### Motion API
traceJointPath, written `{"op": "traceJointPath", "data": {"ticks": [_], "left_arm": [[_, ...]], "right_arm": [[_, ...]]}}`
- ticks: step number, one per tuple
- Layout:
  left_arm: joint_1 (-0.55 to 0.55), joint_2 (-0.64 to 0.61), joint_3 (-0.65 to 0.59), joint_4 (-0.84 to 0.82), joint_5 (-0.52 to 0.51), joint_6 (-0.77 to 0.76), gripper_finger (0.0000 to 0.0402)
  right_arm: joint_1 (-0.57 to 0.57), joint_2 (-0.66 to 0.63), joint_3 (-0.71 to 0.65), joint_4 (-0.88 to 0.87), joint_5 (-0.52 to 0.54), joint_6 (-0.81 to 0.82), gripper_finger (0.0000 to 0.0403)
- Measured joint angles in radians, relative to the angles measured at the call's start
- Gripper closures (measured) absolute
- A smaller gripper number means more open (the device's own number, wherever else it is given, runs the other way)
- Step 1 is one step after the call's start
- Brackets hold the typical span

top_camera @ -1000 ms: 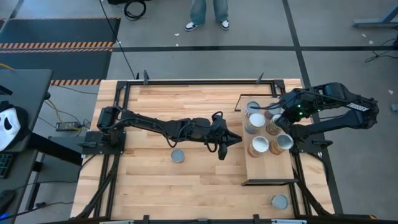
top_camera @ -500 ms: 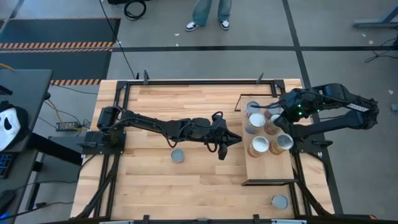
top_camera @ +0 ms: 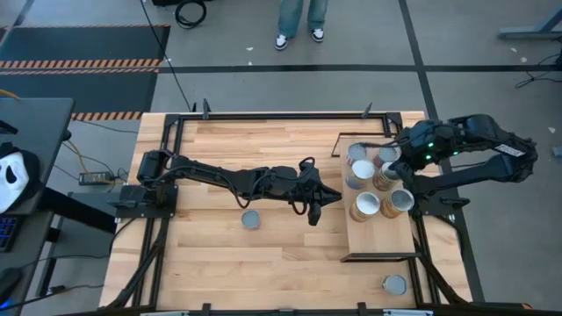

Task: Pick and place cans onto a shelf
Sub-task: Adjust the canned goods on the shelf

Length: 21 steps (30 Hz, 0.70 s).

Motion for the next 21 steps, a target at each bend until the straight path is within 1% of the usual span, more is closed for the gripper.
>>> {"op": "traceJointPath", "data": {"ticks": [2,3,5,7,9,12,15,19,21], "left_arm": [[0.000,0.000,0.000,0.000,0.000,0.000,0.0354],[0.000,0.000,0.000,0.000,0.000,0.000,0.0354],[0.000,0.000,0.000,0.000,0.000,0.000,0.0354],[0.000,0.000,0.000,0.000,0.000,0.000,0.0354],[0.001,0.000,0.000,0.000,0.000,0.000,0.0354],[0.001,0.000,0.000,0.000,-0.002,0.004,0.0354],[0.001,0.000,0.000,-0.016,-0.025,0.005,0.0354],[0.001,0.000,-0.001,-0.044,-0.027,0.006,0.0354],[0.000,0.000,0.000,-0.060,-0.027,0.008,0.0354]], "right_arm": [[0.000,0.000,0.049,0.001,-0.037,-0.039,0.0401],[0.000,0.000,0.074,-0.001,-0.077,-0.080,0.0401],[0.001,-0.002,0.108,-0.009,-0.191,-0.171,0.0401],[0.003,-0.003,0.116,-0.037,-0.282,-0.204,0.0401],[0.005,-0.002,0.101,-0.069,-0.327,-0.206,0.0402],[0.029,-0.005,0.040,-0.070,-0.376,-0.203,0.0402],[0.068,-0.002,0.001,-0.061,-0.418,-0.211,0.0402],[0.129,0.012,-0.016,-0.074,-0.420,-0.216,0.0402],[0.160,0.024,-0.016,-0.074,-0.380,-0.221,0.0402]]}}
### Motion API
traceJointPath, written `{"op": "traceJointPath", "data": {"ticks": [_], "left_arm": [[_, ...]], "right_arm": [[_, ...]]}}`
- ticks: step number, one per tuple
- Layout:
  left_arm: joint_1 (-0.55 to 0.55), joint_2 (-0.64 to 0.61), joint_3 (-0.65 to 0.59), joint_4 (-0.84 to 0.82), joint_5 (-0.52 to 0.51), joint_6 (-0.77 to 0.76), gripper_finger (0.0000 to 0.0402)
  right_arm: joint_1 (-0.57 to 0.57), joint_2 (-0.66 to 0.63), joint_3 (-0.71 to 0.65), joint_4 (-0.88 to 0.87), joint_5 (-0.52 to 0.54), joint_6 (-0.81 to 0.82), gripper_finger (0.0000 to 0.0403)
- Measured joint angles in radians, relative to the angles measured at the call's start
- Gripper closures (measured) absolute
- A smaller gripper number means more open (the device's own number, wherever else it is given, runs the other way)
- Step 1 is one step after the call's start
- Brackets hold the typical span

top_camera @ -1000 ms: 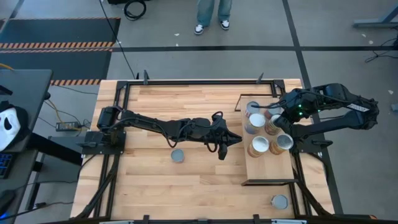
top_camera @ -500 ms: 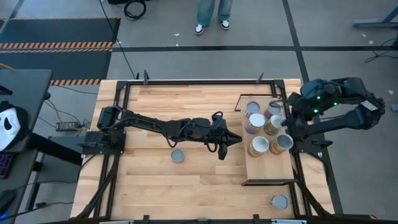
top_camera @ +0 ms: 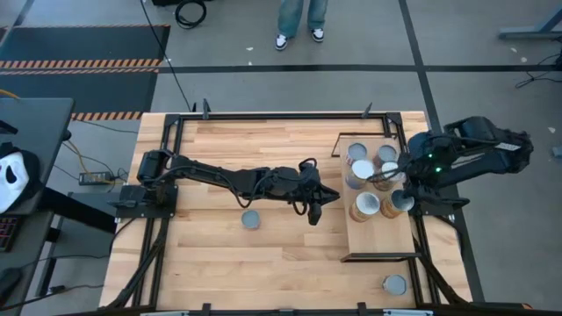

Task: Pick and place cans onto a shelf
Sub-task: Adjust the canned goods on the shelf

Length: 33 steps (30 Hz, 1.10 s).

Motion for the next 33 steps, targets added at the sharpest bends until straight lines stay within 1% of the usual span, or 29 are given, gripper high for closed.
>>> {"op": "traceJointPath", "data": {"ticks": [4,11,16,20,23,33], "left_arm": [[-0.001,0.000,0.000,-0.052,0.000,0.000,0.0354],[0.001,0.000,0.000,-0.061,0.000,0.001,0.0354],[0.001,0.000,0.000,-0.061,0.000,0.001,0.0354],[0.001,0.000,0.000,-0.061,0.000,0.002,0.0354],[0.001,0.000,0.000,-0.061,0.000,0.002,0.0354],[0.001,0.000,0.000,-0.060,0.000,0.000,0.0354]], "right_arm": [[0.047,0.034,0.000,0.000,0.096,-0.053,0.0402],[0.118,0.115,0.000,0.002,0.107,-0.128,0.0402],[0.158,0.154,0.002,0.011,0.087,-0.135,0.0402],[0.180,0.161,0.002,0.034,0.086,-0.112,0.0402],[0.188,0.161,0.002,0.038,0.111,-0.092,0.0402],[0.189,0.164,0.000,0.069,0.122,-0.073,0.0403]]}}
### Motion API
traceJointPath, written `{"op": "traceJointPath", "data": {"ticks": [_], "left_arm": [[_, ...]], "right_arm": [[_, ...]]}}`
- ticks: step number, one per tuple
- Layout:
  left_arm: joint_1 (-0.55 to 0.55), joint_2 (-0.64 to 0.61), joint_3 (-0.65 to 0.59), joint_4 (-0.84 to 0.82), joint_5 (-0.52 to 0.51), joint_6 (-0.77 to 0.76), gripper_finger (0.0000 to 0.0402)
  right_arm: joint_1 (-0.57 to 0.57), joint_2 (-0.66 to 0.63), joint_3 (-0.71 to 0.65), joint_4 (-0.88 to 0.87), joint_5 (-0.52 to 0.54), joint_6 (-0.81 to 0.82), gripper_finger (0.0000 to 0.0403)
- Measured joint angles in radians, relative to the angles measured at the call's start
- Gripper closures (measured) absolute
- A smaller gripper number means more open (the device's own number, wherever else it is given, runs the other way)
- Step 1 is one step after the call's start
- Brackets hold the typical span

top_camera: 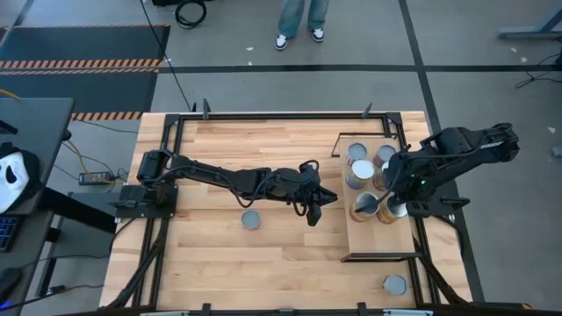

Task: Pick and place cans onto a shelf
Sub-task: Adjust the canned goods on the shelf, then put the small canned oranges on the shelf

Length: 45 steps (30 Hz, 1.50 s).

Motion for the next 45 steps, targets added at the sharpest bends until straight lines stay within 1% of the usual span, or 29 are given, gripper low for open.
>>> {"op": "traceJointPath", "data": {"ticks": [8,17,27,33,36,39,42,45], "left_arm": [[0.000,0.000,0.000,0.002,0.000,0.000,0.0354],[0.005,-0.016,0.000,-0.005,0.001,0.009,0.0354],[0.020,-0.020,0.000,-0.009,0.000,0.011,0.0354],[0.022,-0.068,0.000,-0.023,0.001,0.001,0.0354],[0.022,-0.119,0.000,-0.052,0.029,0.000,0.0354],[0.013,-0.189,0.001,-0.135,0.084,-0.010,0.0354],[-0.008,-0.261,0.001,-0.262,0.138,-0.068,0.0354],[-0.038,-0.326,0.001,-0.408,0.202,-0.154,0.0354]], "right_arm": [[0.000,-0.011,-0.001,-0.009,-0.033,0.042,0.0402],[0.000,-0.012,0.003,-0.009,-0.035,0.050,0.0402],[0.000,-0.012,0.112,-0.008,-0.033,0.076,0.0402],[0.000,-0.007,0.221,0.030,0.053,0.072,0.0402],[0.000,-0.006,0.270,0.096,0.121,0.050,0.0402],[0.000,-0.009,0.294,0.200,0.160,-0.011,0.0402],[0.000,-0.009,0.298,0.334,0.195,-0.113,0.0401],[0.000,0.000,0.298,0.484,0.263,-0.188,0.0397]]}}
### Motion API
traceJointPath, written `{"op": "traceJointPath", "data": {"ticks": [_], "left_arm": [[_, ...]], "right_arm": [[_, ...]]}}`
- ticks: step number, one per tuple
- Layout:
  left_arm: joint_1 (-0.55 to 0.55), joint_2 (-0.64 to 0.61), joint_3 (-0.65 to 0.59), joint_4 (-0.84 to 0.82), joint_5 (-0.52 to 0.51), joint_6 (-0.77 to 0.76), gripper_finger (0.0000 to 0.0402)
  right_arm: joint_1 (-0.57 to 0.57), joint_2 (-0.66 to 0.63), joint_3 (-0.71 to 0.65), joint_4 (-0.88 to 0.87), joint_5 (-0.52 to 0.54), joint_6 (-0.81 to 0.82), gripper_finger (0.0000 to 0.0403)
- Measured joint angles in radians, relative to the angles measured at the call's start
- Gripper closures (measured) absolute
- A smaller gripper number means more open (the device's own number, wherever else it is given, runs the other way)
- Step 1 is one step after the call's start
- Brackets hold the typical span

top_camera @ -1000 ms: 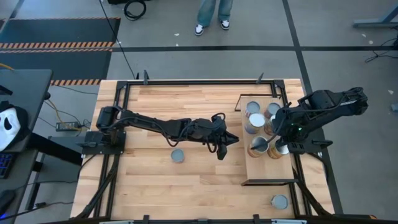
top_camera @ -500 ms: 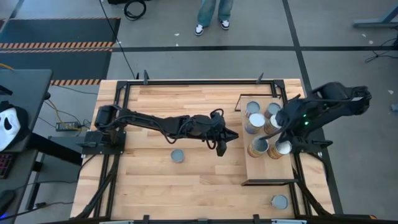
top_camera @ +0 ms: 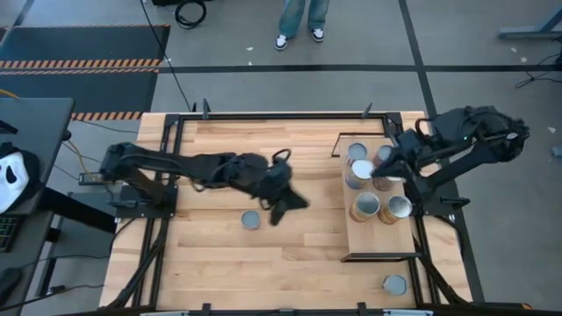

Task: Pick and place cans onto a shelf
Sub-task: Put the small canned oranges on the shelf

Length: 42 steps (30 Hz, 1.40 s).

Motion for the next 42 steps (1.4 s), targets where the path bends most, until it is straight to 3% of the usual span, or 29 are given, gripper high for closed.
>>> {"op": "traceJointPath", "data": {"ticks": [6,13,21,29,36,42], "left_arm": [[-0.094,-0.080,-0.001,-0.378,0.118,-0.133,0.0354],[-0.211,-0.116,-0.003,-0.690,0.016,-0.126,0.0356],[-0.344,-0.152,-0.003,-0.804,-0.071,-0.054,0.0395],[-0.520,-0.262,-0.003,-0.883,-0.264,-0.046,0.0398],[-0.625,-0.347,-0.003,-0.917,-0.453,-0.066,0.0394],[-0.654,-0.355,-0.003,-0.915,-0.500,-0.076,0.0394]], "right_arm": [[-0.004,0.072,0.000,0.214,0.180,-0.087,0.0370],[-0.014,0.217,-0.002,0.265,0.173,-0.106,0.0302],[-0.012,0.382,0.000,0.619,0.149,-0.115,0.0234],[-0.015,0.560,0.000,1.028,0.149,-0.101,0.0226],[-0.015,0.669,0.000,1.150,0.149,0.031,0.0226],[-0.013,0.747,0.000,1.173,0.141,0.129,0.0227]]}}
